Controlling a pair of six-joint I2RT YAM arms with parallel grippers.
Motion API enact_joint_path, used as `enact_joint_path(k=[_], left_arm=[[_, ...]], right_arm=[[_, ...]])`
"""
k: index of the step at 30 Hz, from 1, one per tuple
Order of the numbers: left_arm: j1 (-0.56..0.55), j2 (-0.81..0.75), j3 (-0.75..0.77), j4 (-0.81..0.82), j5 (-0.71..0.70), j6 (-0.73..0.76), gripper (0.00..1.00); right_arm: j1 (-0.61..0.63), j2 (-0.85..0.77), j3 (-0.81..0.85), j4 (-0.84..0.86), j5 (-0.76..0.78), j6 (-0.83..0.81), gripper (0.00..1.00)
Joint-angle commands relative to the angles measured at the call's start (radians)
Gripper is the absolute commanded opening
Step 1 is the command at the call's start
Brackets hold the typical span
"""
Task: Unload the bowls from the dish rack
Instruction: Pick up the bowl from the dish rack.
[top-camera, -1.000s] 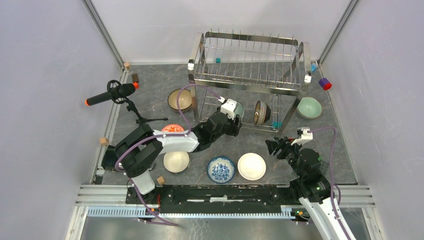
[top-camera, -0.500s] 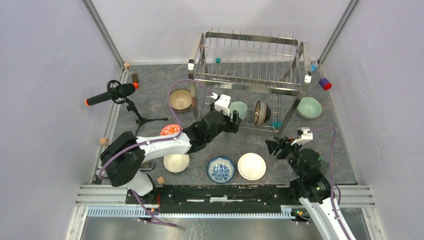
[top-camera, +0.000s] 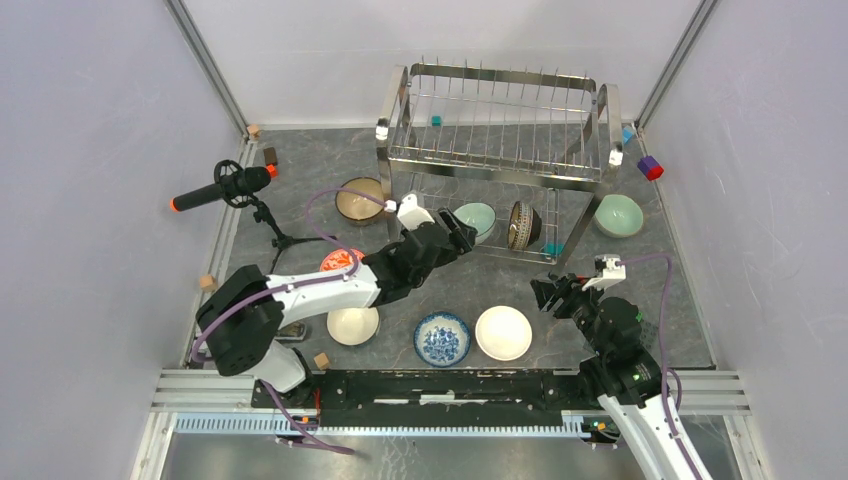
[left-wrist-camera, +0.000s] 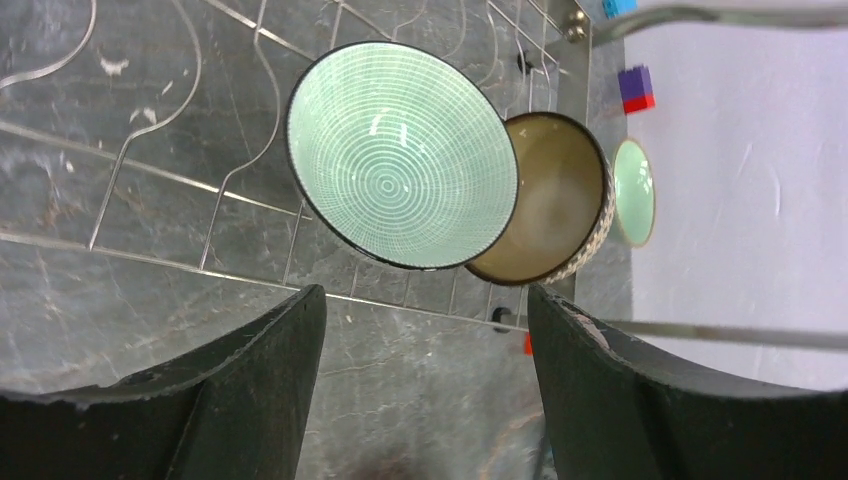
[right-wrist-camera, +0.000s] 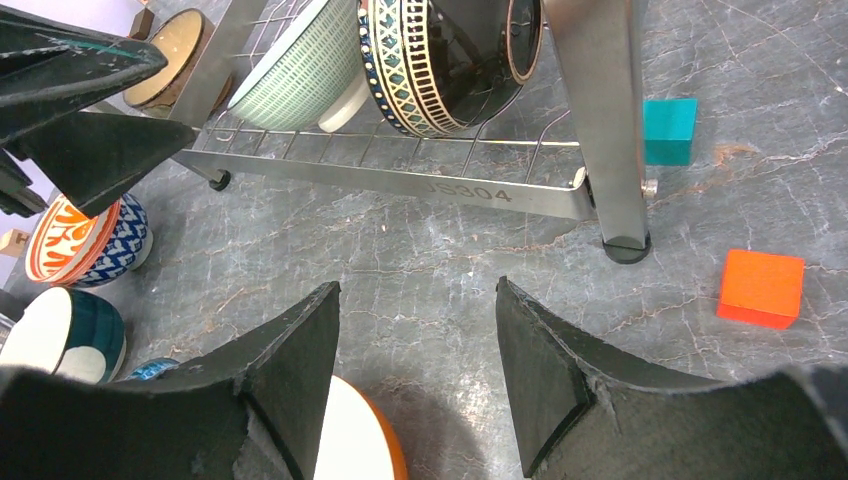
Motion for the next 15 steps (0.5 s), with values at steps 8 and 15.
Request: enact_joint_path(k=[8, 15], left_arm=[[0.025, 0.107, 0.164, -0.284, -0.072, -0.513, 0.68], [0.063, 0.168, 0.2, -0.31, -0.024, -0.549, 0.53]], right_arm=[[0.019, -0.084, 0.008, 0.026, -0.003, 0.007, 0.64], [0.023, -0.081, 0.009, 0.026, 0.001, 0.005, 0.64]])
